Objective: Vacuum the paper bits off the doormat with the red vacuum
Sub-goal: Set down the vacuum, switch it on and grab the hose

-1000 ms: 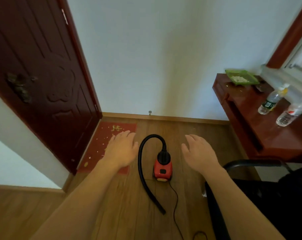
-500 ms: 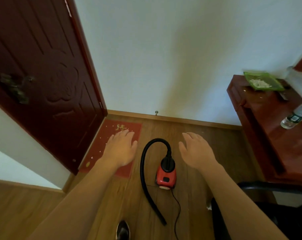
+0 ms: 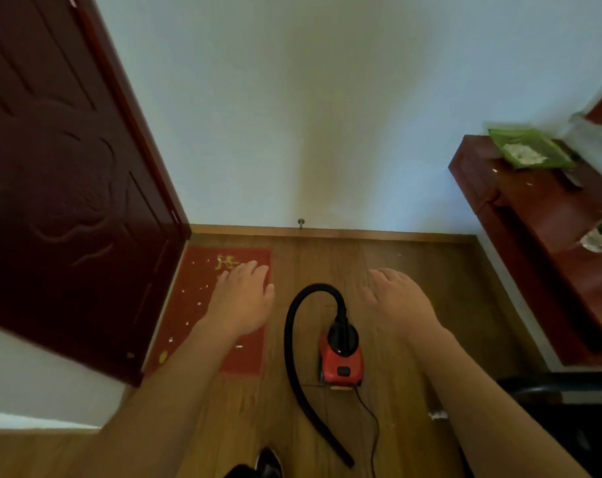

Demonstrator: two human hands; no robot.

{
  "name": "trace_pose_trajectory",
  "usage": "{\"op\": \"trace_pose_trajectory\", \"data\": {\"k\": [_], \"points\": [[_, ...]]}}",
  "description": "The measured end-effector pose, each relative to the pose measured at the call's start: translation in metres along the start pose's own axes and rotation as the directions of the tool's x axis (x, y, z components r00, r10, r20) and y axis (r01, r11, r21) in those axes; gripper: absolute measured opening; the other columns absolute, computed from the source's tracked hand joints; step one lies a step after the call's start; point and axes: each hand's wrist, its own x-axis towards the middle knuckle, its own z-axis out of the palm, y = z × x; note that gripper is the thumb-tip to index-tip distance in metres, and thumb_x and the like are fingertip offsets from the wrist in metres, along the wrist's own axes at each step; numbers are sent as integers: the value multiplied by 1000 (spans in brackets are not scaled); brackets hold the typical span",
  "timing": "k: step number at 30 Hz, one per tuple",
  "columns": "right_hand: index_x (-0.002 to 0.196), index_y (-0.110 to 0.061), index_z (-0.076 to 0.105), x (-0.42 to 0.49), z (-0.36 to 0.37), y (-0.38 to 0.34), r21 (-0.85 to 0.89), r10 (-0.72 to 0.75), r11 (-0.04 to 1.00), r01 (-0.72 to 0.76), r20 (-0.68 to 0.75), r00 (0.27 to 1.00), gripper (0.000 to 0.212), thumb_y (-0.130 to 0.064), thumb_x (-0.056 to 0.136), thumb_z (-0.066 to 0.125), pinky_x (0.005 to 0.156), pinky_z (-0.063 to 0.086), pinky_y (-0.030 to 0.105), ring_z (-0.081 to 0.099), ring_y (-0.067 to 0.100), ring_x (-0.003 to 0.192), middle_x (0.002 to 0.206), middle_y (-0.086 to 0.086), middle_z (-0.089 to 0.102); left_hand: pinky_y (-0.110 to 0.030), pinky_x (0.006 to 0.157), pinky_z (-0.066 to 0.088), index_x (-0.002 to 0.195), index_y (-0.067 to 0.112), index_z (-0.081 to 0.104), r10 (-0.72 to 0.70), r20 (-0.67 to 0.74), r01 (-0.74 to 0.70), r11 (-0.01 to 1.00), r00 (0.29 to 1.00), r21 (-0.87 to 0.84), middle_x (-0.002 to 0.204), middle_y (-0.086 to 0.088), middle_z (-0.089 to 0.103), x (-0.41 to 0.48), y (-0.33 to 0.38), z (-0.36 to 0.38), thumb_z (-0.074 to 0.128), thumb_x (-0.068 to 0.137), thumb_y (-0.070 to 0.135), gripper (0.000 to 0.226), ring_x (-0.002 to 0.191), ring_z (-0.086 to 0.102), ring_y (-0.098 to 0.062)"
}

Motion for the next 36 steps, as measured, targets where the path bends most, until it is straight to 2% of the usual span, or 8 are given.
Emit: {"op": "trace_pose_trajectory", "data": {"k": [10,14,18,23,26,29,32,36], "points": [[139,-15,51,42,39,-4,-69,6,998,4,137,990,43,-35,104,35,117,32,42,45,24,135,143,5,53,-47,126,18,157,17,30,7,112,-14,998,994,62,165,-6,28,42,-35,32,31,106,40,56,154,22,-23],[135,-18,53,53,66,5,-78,-18,996,33,190,982,53,-43,100,22,113,36,40,48,23,131,138,2,56,-48,126,17,158,19,27,-51,168,41,997,984,62,166,-6,25,48,-39,55,31,106,41,56,154,20,-23],[125,-19,57,62,97,18,-21,-33,999,38,221,975,42,-38,101,29,108,39,38,52,23,125,131,1,59,-46,126,16,158,17,26,-82,222,66,995,972,79,166,-7,25,54,-34,81,32,106,39,56,154,20,-23],[127,-13,58,69,141,38,-7,-49,999,53,263,963,40,-36,102,36,106,40,38,53,26,122,130,6,60,-48,122,26,153,16,35,-83,275,50,991,958,125,159,-7,37,67,-26,128,35,104,40,54,148,32,-24],[122,-15,59,74,173,53,-2,-76,997,81,302,950,38,-36,101,35,103,43,39,55,25,116,124,5,62,-49,123,24,153,16,34,-99,301,61,989,948,133,160,-7,35,74,-27,160,35,105,39,54,149,31,-25],[125,-16,57,83,206,67,-10,-92,995,102,345,934,42,-39,101,32,106,42,40,54,25,121,127,5,61,-47,124,21,153,17,35,-122,305,86,988,945,128,161,-7,34,80,-34,193,35,106,38,52,150,28,-25],[132,-12,56,92,241,76,-26,-88,994,107,386,918,45,-37,102,33,109,40,40,52,27,127,134,9,59,-46,123,24,151,17,38,-134,323,99,988,937,122,158,-8,38,86,-46,231,36,106,38,50,148,32,-27],[130,-8,57,105,296,87,-34,-80,994,106,442,893,47,-35,102,30,105,42,41,53,29,123,131,11,60,-47,120,27,146,16,43,-118,365,84,991,924,109,154,-9,43,102,-63,286,37,104,35,47,144,36,-27]]}}
